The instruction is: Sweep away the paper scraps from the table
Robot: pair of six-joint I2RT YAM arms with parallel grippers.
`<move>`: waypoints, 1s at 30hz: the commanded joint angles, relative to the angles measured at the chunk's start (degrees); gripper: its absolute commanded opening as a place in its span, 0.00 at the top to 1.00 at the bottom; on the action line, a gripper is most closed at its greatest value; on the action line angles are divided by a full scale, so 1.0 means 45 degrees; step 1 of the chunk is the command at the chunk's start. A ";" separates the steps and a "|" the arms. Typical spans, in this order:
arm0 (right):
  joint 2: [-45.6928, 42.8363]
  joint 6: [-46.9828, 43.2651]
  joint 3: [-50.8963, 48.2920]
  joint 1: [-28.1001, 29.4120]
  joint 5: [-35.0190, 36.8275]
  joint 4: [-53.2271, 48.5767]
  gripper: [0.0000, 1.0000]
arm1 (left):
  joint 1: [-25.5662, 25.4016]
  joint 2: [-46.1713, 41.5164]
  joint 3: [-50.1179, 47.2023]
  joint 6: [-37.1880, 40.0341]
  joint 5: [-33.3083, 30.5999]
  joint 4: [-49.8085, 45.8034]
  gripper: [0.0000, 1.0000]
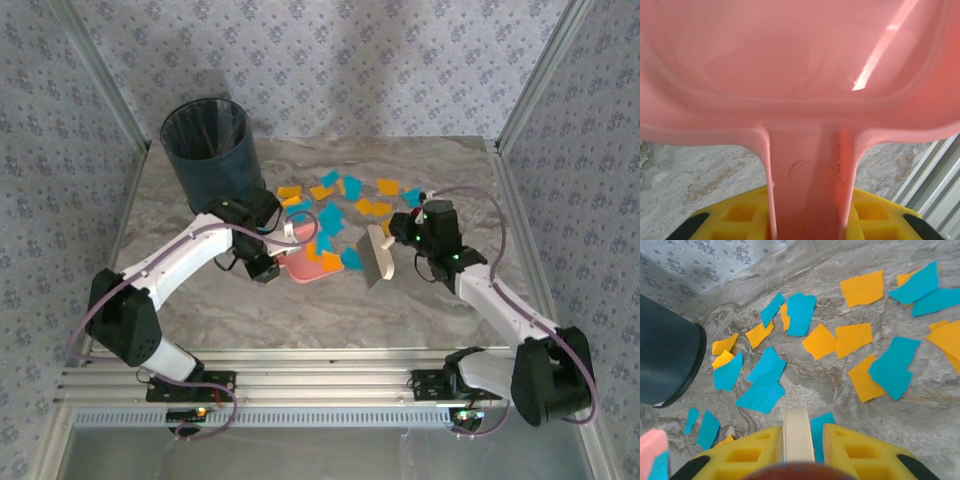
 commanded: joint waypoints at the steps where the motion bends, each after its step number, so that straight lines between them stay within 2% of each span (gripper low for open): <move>1: -0.0934 -0.0519 -0.0014 -0.0040 0.0419 -0.1105 1.00 | -0.0207 0.0492 0.0379 0.0309 0.0157 -0.0162 1.00; 7: -0.1769 -0.1192 0.0290 0.0018 0.0224 -0.1068 1.00 | -0.0287 0.1037 0.0584 0.0425 -0.0073 -0.0467 1.00; 12: -0.1287 -0.2409 0.0706 0.0188 0.1405 -0.0909 1.00 | -0.0297 0.1506 0.0595 0.0599 -0.0194 -0.1003 1.00; 18: -0.0547 -0.4204 0.1088 0.0323 0.2815 -0.0094 1.00 | -0.0343 0.1678 0.0178 0.0807 -0.0217 -0.0538 1.00; 22: 0.0006 -0.5141 0.1436 0.0376 0.3092 0.0129 1.00 | -0.0449 0.1971 0.0175 0.0922 -0.0136 -0.0377 1.00; 30: 0.0659 -0.6338 0.1306 0.0809 0.2674 0.1231 1.00 | -0.0588 0.2827 0.0200 0.0800 -0.0096 -0.0282 1.00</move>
